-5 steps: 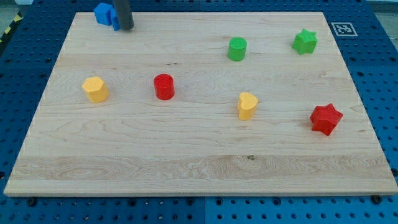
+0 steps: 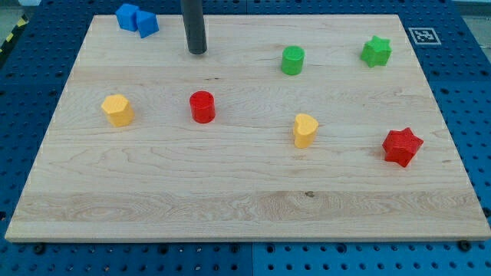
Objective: Move your arm towards the green star
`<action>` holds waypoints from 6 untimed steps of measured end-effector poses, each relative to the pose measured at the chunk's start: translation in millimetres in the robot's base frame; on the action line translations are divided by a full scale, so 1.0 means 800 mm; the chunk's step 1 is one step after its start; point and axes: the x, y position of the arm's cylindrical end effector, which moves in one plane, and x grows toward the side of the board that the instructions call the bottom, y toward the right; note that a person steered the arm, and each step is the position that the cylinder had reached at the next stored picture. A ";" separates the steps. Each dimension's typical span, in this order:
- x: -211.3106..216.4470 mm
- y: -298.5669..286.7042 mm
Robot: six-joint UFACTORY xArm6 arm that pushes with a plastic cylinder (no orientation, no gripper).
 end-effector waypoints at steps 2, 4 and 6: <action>0.000 0.013; -0.004 0.126; -0.042 0.215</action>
